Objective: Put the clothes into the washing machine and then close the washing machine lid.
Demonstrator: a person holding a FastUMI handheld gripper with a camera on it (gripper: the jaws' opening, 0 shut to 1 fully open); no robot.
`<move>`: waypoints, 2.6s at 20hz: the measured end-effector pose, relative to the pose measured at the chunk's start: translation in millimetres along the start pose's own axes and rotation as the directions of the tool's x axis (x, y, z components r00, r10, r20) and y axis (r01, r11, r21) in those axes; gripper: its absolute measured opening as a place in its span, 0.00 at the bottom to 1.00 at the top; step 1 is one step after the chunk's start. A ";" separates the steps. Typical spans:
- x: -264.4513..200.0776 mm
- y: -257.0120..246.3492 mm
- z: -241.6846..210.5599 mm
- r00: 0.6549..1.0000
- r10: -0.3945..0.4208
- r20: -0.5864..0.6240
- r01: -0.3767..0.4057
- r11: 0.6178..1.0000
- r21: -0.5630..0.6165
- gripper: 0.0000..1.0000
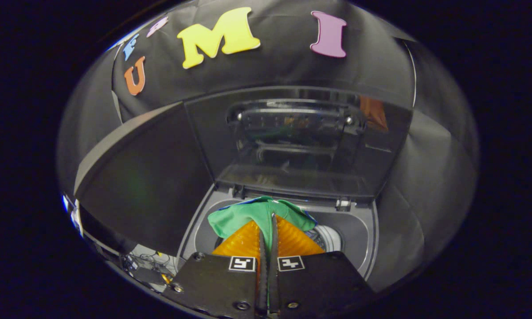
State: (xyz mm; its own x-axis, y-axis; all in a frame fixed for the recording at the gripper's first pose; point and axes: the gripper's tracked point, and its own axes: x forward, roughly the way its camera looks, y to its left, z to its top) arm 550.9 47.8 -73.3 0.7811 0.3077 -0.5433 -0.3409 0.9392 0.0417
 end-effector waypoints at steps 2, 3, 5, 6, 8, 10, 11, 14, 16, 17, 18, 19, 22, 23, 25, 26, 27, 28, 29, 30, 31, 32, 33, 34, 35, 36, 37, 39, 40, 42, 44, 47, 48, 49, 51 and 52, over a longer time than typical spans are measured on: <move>16.8 -2.4 -14.9 0.999 -0.014 -0.049 0.014 1.000 0.004 0.05; 23.7 -2.4 -23.9 0.997 -0.016 -0.074 0.017 1.000 0.012 0.05; 35.4 -4.6 -38.0 0.992 -0.040 -0.123 0.044 0.999 0.024 0.05; 40.4 -6.8 -43.3 0.988 -0.056 -0.145 0.061 0.998 0.030 0.05; 52.0 -12.0 -57.1 0.978 -0.088 -0.190 0.099 0.994 0.048 0.05; 60.4 -16.7 -72.8 0.961 -0.123 -0.247 0.141 0.988 0.059 0.05; 65.8 -18.0 -80.7 0.953 -0.131 -0.275 0.154 0.986 0.066 0.05; 76.2 -22.2 -102.3 0.925 -0.151 -0.348 0.198 0.975 0.102 0.06; 77.1 -22.8 -114.5 0.906 -0.161 -0.391 0.229 0.964 0.134 0.08; 76.1 -23.1 -118.2 0.899 -0.161 -0.408 0.237 0.961 0.143 0.08; 74.5 -23.8 -119.9 0.897 -0.162 -0.412 0.243 0.958 0.151 0.10; 72.3 -24.8 -120.8 0.896 -0.164 -0.413 0.247 0.956 0.156 0.12; 72.1 -27.1 -119.0 0.902 -0.176 -0.393 0.254 0.954 0.157 0.19; 70.0 -27.3 -118.9 0.907 -0.177 -0.383 0.252 0.955 0.155 0.31; 66.0 -27.3 -114.8 0.915 -0.185 -0.359 0.253 0.955 0.154 0.56; 64.7 -27.6 -113.9 0.918 -0.192 -0.347 0.257 0.954 0.154 0.68; 63.0 -31.1 -113.8 0.919 -0.204 -0.337 0.266 0.952 0.151 0.68; 59.7 -32.6 -111.2 0.923 -0.213 -0.319 0.269 0.953 0.142 0.68; 56.9 -33.5 -108.2 0.924 -0.227 -0.307 0.277 0.952 0.130 0.68; 53.5 -33.8 -105.4 0.925 -0.237 -0.296 0.280 0.953 0.112 0.68; 50.3 -34.7 -100.5 0.929 -0.245 -0.277 0.280 0.956 0.091 0.68; 47.5 -36.1 -95.6 0.932 -0.256 -0.258 0.281 0.958 0.066 0.68; 42.9 -35.9 -90.0 0.936 -0.261 -0.237 0.280 0.959 0.048 0.68; 38.3 -35.8 -82.7 0.940 -0.269 -0.212 0.283 0.958 0.039 0.68; 35.9 -35.2 -75.8 0.945 -0.270 -0.187 0.281 0.959 0.036 0.68; 31.0 -34.5 -67.2 0.948 -0.274 -0.164 0.283 0.958 0.034 0.68; 24.5 -33.8 -57.4 0.953 -0.270 -0.136 0.277 0.960 0.035 0.68; 15.3 -32.4 -36.8 0.963 -0.264 -0.062 0.266 0.964 0.031 0.68; 7.7 -32.9 -24.8 0.962 -0.271 -0.021 0.271 0.962 0.029 0.68; -12.3 -31.0 -0.9 0.961 -0.273 0.036 0.272 0.962 0.037 0.69; -25.4 -28.8 17.2 0.962 -0.263 0.075 0.259 0.964 0.065 0.83; -39.8 -29.7 47.2 0.954 -0.266 0.141 0.256 0.963 0.081 0.84; -45.5 -29.6 59.0 0.950 -0.267 0.162 0.256 0.963 0.082 0.84; -50.7 -29.5 70.5 0.947 -0.264 0.183 0.252 0.964 0.085 0.84; -60.1 -30.3 93.9 0.937 -0.268 0.223 0.252 0.963 0.096 0.84; -63.5 -29.5 106.2 0.933 -0.266 0.244 0.248 0.963 0.101 0.84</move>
State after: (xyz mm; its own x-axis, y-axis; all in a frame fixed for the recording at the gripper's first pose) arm 566.9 16.8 49.0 0.9467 0.0746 -0.3135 -0.0819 0.9966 -0.0100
